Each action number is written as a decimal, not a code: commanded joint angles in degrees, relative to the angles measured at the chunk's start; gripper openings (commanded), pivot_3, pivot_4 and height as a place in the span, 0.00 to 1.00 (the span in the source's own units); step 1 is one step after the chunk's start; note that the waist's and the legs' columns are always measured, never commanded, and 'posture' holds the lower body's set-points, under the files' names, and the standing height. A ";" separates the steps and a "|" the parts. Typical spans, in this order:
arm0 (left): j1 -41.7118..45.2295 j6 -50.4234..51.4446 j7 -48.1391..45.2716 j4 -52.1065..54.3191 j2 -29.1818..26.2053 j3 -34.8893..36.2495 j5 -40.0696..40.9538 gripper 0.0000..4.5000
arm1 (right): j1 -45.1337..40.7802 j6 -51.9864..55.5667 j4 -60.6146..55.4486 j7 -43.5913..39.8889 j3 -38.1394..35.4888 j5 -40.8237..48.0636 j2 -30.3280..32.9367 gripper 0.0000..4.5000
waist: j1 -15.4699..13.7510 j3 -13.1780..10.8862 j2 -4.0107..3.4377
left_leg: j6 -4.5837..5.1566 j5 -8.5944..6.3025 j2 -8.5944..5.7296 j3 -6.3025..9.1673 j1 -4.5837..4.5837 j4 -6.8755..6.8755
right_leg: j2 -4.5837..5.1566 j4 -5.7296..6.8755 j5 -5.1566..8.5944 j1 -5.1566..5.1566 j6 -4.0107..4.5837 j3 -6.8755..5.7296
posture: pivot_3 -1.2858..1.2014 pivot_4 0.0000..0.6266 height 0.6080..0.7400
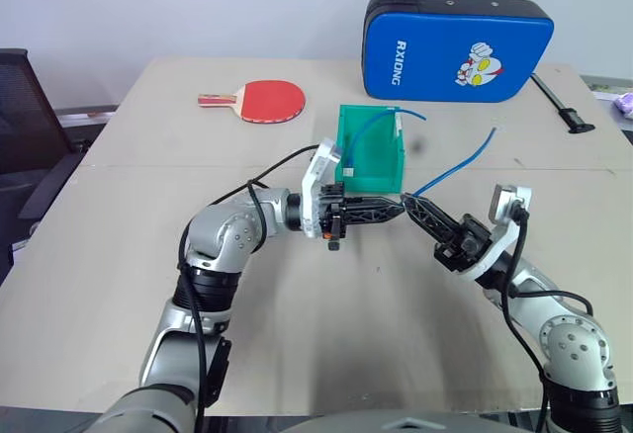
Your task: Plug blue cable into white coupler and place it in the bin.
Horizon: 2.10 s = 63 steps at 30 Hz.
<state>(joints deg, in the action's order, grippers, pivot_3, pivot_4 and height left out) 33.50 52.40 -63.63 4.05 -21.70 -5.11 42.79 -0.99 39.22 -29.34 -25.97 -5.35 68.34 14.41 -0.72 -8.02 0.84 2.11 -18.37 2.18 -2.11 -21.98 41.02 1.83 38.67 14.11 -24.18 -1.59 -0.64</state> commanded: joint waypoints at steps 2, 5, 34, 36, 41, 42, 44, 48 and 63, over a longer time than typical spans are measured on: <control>-0.22 0.68 -0.01 1.55 -0.48 -0.87 0.83 0.00 | -1.16 -0.18 -2.47 -2.09 0.01 2.98 0.61 0.00 | -0.02 0.00 0.00 | 0.00 0.00 0.00 0.00 -0.01 0.00 | 0.01 -0.02 0.00 0.00 0.00 0.00 | 0.52 0.24 0.56; -0.13 0.56 0.22 1.49 -0.25 -0.75 0.97 0.00 | -1.14 0.06 -2.51 -2.37 0.37 3.13 0.95 0.00 | -0.01 0.00 0.00 | 0.00 0.00 -0.01 -0.01 -0.03 0.00 | 0.01 -0.05 0.00 0.00 0.00 0.01 | 0.52 0.24 0.56; -47.16 -37.36 55.33 35.18 1.61 6.75 -42.63 0.41 | -8.75 -11.43 6.27 -11.55 3.38 -16.92 3.25 0.00 | 0.00 -0.09 -0.07 | 0.01 -0.01 0.02 -0.10 0.12 -0.26 | 0.13 -0.15 0.01 0.01 0.02 0.26 | 0.52 0.24 0.56; -50.79 -43.12 58.35 33.20 2.90 6.38 -47.16 0.41 | -9.19 -11.46 6.73 -12.20 3.61 -17.38 3.31 0.00 | -0.16 -0.09 -0.05 | 0.01 -0.02 0.03 -0.08 0.08 -0.28 | 0.18 -0.17 0.00 0.00 0.02 0.22 | 0.52 0.24 0.56; -52.96 -45.71 63.12 27.25 8.87 4.27 -50.54 0.41 | -9.81 -10.95 5.87 -13.77 4.63 -18.62 4.37 0.00 | -0.39 -0.10 -0.04 | 0.04 -0.03 -0.03 -0.05 -0.06 -0.26 | 0.56 -0.34 0.07 -0.01 0.12 0.08 | 0.52 0.24 0.56; -52.13 -45.89 63.46 25.48 9.77 3.88 -50.81 0.41 | -9.81 -10.87 5.40 -14.03 5.02 -19.01 4.63 0.00 | -0.35 -0.10 -0.03 | 0.04 -0.03 -0.03 -0.04 -0.09 -0.25 | 0.58 -0.39 0.08 -0.01 0.15 0.00 | 0.52 0.24 0.56; -49.73 -44.92 64.65 21.43 11.69 3.94 -51.11 0.41 | -9.81 -10.68 4.55 -13.96 5.77 -19.51 4.82 0.00 | -0.18 -0.10 -0.02 | 0.05 -0.03 -0.04 -0.05 -0.09 -0.22 | 0.54 -0.40 0.04 0.00 0.08 -0.09 | 0.52 0.24 0.56; -44.21 -43.85 66.50 15.15 14.51 5.81 -50.31 0.41 | -9.78 -10.65 3.40 -13.01 6.62 -20.35 4.45 0.00 | -0.08 -0.09 0.01 | 0.05 -0.03 0.01 -0.01 -0.08 -0.23 | 0.26 -0.37 -0.01 -0.01 -0.01 -0.15 | 0.52 0.24 0.56; -36.76 -45.62 59.26 4.92 12.82 8.58 -43.33 0.22 | -9.11 -11.04 1.55 -10.54 7.79 -22.23 2.93 0.00 | -0.15 -0.07 -0.02 | 0.03 -0.01 -0.01 0.07 0.07 -0.14 | 0.29 -0.09 -0.01 0.06 0.01 -0.19 | 0.52 0.24 0.56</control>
<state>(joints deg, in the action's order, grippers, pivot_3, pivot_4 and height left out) -3.50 6.85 -3.60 10.57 -8.65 3.40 -1.05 -9.92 28.78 -24.76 -36.74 2.42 45.81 17.62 -0.86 -8.09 0.82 2.14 -18.37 2.17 -2.03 -21.89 40.89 2.11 38.60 14.10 -24.10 -1.58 -0.83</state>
